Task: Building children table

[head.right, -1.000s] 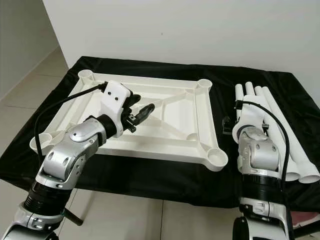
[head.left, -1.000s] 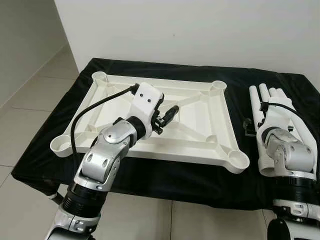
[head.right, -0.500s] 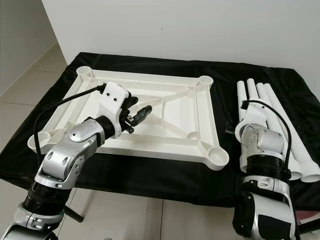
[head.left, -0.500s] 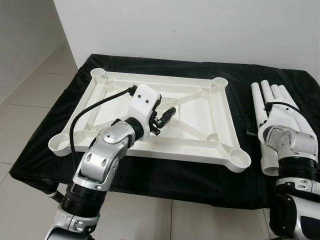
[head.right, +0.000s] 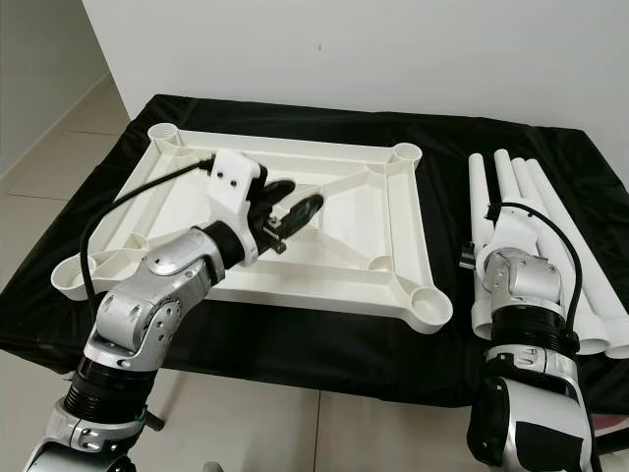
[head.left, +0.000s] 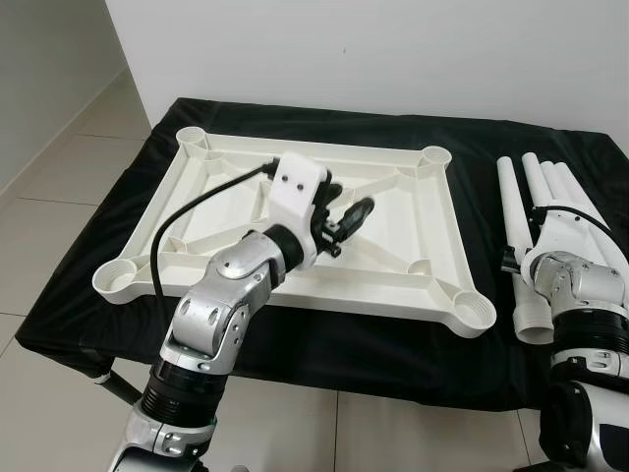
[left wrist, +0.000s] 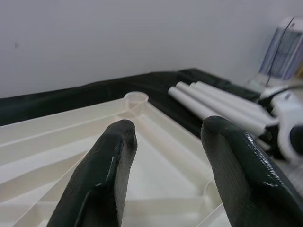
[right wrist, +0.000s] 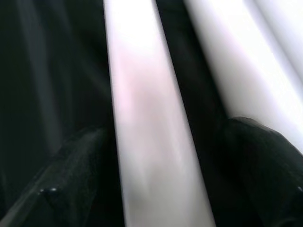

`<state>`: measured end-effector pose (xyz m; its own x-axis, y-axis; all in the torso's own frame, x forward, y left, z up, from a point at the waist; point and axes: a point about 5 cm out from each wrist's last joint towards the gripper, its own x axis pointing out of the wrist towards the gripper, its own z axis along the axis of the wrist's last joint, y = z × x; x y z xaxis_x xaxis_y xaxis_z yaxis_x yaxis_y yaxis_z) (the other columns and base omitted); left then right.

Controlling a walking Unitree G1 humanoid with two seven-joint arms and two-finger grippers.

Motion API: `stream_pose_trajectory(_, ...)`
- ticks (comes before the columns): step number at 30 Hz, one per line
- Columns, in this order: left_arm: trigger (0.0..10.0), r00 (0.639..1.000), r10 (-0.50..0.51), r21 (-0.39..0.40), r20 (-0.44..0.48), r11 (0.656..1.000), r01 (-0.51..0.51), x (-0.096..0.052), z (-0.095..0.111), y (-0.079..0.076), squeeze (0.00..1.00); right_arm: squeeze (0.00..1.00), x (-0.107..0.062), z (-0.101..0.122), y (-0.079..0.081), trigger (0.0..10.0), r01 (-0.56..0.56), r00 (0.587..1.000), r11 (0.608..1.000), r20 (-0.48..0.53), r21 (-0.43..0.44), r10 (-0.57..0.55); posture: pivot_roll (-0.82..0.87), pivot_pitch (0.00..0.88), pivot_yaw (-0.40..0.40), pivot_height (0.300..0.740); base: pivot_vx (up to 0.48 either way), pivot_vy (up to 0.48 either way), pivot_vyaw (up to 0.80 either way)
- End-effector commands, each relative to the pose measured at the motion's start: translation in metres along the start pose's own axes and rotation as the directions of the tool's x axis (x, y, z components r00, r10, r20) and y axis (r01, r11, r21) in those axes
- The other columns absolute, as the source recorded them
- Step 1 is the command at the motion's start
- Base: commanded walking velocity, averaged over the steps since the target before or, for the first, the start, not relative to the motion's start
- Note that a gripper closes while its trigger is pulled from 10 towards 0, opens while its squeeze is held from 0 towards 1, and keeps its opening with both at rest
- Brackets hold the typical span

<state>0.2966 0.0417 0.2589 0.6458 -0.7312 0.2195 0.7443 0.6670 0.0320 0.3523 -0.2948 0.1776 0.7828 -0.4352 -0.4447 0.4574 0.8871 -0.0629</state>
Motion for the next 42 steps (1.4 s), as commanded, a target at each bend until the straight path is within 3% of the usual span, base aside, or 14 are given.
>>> stream_pose_trajectory(1,10.0,0.994,-0.102,0.004,0.036,0.995,0.102,0.001,0.01,-0.009,0.0,0.0,0.003,-0.019,0.008,10.0,-0.06,0.992,0.997,-0.109,0.046,0.064,-0.11,0.119,0.016,0.74,0.0,0.0,0.0)
stream_pose_trajectory(8,10.0,0.996,-0.081,0.007,0.036,0.997,0.081,-0.001,0.012,-0.005,0.0,0.0,0.001,-0.033,0.024,9.5,-0.173,0.963,0.982,-0.197,0.081,0.186,-0.11,0.118,0.013,0.74,0.0,0.0,0.0)
stream_pose_trajectory(9,10.0,0.997,-0.074,0.007,0.031,0.997,0.074,-0.002,0.011,-0.004,0.0,0.0,0.001,-0.035,0.028,7.3,-0.194,0.955,0.978,-0.214,0.078,0.206,-0.11,0.118,0.01,0.74,0.0,0.0,0.0)
stream_pose_trajectory(14,10.0,0.998,-0.059,-0.001,0.022,0.998,0.059,-0.004,0.008,-0.002,0.0,0.0,0.001,-0.035,0.031,7.1,-0.215,0.952,0.976,-0.216,0.039,0.218,-0.11,0.118,0.007,0.74,0.0,0.0,0.0)
stream_pose_trajectory(15,10.0,0.999,-0.049,-0.003,0.016,0.999,0.049,-0.006,0.007,-0.002,0.0,0.0,0.002,-0.035,0.032,4.2,-0.221,0.951,0.975,-0.218,0.022,0.22,-0.11,0.117,0.003,0.74,0.0,0.0,0.0)
stream_pose_trajectory(16,10.0,0.999,-0.049,-0.003,0.016,0.999,0.049,-0.006,0.007,-0.002,0.0,0.0,0.002,-0.035,0.032,4.2,-0.221,0.951,0.975,-0.218,0.022,0.22,-0.11,0.117,0.003,0.74,0.0,0.0,0.0)
stream_pose_trajectory(17,10.0,0.999,-0.035,-0.004,0.009,0.999,0.035,-0.007,0.005,0.0,0.0,0.0,0.003,-0.036,0.033,0.0,-0.225,0.949,0.974,-0.224,0.003,0.22,-0.1,0.117,-0.004,0.74,0.0,0.0,0.0)
stream_pose_trajectory(26,10.0,1.0,0.021,-0.008,-0.013,1.0,-0.021,-0.01,0.001,0.006,0.0,0.0,0.003,-0.039,0.042,0.0,-0.258,0.933,0.966,-0.257,0.005,0.251,-0.09,0.119,-0.013,0.74,0.0,0.0,0.0)
stream_pose_trajectory(32,10.0,0.998,0.052,-0.001,-0.025,0.999,-0.052,-0.011,0.0,0.011,0.0,0.0,-0.004,-0.005,0.049,0.0,-0.254,0.958,0.959,-0.106,0.127,0.268,-0.07,0.116,-0.014,0.74,0.0,0.0,0.0)
stream_pose_trajectory(33,10.0,0.998,0.06,-0.005,-0.023,0.998,-0.061,-0.012,0.001,0.012,0.0,0.0,-0.012,0.021,0.049,10.0,-0.271,0.962,0.945,0.029,0.183,0.27,-0.07,0.115,-0.013,0.74,0.0,0.0,0.0)
stream_pose_trajectory(38,10.0,0.997,0.073,-0.026,-0.018,0.997,-0.073,-0.013,0.002,0.014,0.0,0.0,-0.031,0.057,0.046,10.0,-0.296,0.943,0.935,0.218,0.196,0.253,-0.06,0.115,-0.008,0.74,0.0,0.0,0.0)
stream_pose_trajectory(39,10.0,0.997,0.082,-0.061,-0.012,0.995,-0.083,-0.014,0.003,0.017,0.0,0.0,-0.053,0.084,0.047,10.0,-0.327,0.891,0.936,0.372,0.133,0.259,-0.07,0.114,0.0,0.74,0.0,0.0,0.0)
stream_pose_trajectory(40,10.0,0.997,0.082,-0.061,-0.012,0.995,-0.083,-0.014,0.003,0.017,0.0,0.0,-0.053,0.084,0.047,10.0,-0.327,0.891,0.936,0.372,0.133,0.259,-0.07,0.114,0.0,0.74,0.0,0.0,0.0)
stream_pose_trajectory(42,10.0,0.996,0.09,-0.089,-0.009,0.992,-0.09,-0.013,0.005,0.019,0.0,0.0,-0.078,0.105,0.052,10.0,-0.33,0.807,0.944,0.519,0.0,0.282,-0.07,0.113,0.005,0.74,0.0,0.0,0.0)
